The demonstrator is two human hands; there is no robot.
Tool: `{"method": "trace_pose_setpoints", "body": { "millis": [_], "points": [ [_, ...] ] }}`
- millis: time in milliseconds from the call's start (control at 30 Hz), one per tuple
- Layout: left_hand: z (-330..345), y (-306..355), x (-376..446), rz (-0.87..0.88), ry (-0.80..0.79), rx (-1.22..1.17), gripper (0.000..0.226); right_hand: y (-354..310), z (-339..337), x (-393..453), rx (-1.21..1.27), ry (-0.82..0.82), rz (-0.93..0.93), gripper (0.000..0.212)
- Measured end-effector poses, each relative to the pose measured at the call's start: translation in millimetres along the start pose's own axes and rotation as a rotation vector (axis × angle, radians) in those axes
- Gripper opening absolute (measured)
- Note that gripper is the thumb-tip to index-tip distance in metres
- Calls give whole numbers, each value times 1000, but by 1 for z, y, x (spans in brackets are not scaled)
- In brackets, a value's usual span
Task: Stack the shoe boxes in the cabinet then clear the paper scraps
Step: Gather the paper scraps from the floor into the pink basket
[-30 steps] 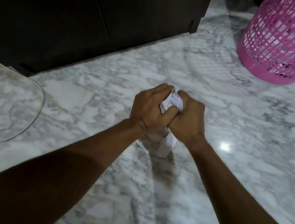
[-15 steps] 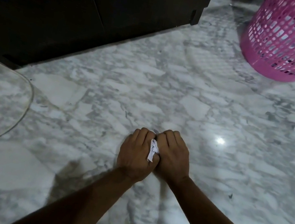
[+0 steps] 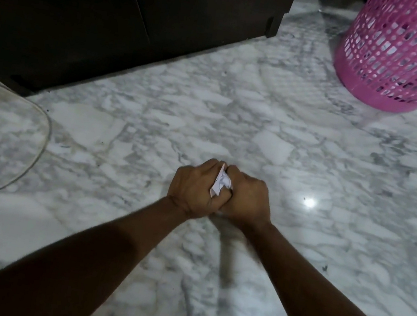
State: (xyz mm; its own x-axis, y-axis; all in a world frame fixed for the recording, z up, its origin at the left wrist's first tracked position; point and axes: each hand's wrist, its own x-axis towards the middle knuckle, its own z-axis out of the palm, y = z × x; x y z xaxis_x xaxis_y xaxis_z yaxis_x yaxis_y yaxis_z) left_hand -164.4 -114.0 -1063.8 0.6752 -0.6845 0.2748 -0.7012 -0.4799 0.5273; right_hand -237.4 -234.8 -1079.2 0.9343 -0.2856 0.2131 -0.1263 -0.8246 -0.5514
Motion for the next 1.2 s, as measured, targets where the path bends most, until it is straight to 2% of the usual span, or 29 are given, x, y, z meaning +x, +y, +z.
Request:
{"method": "trace_pose_setpoints", "body": {
  "millis": [167, 400, 600, 800, 867, 1000, 1100, 1200],
  "points": [
    [-26, 5, 45, -14, 76, -31, 35, -10, -26, 45, 77, 80, -7, 33],
    [-56, 12, 75, -6, 133, -52, 39, -28, -54, 77, 145, 109, -20, 19],
    [-84, 43, 141, 86, 166, -76, 37, -25, -113, 126, 66, 182, -55, 26],
    [-105, 103, 241, 196, 245, -139, 33, -7, -215, 187, -73, 283, -83, 45],
    [-112, 134, 279, 200, 239, -157, 37, 2, -257, 208, -135, 319, -62, 43],
    [-115, 200, 356, 152, 187, -267, 41, 34, -341, 246, -205, 382, 41, 20],
    [-97, 241, 406, 59, 154, -341, 43, 66, -385, 265, -114, 434, 153, 23],
    [-68, 273, 441, -86, 48, -379, 40, 98, -403, 273, 39, 479, 307, 26]
  ]
}}
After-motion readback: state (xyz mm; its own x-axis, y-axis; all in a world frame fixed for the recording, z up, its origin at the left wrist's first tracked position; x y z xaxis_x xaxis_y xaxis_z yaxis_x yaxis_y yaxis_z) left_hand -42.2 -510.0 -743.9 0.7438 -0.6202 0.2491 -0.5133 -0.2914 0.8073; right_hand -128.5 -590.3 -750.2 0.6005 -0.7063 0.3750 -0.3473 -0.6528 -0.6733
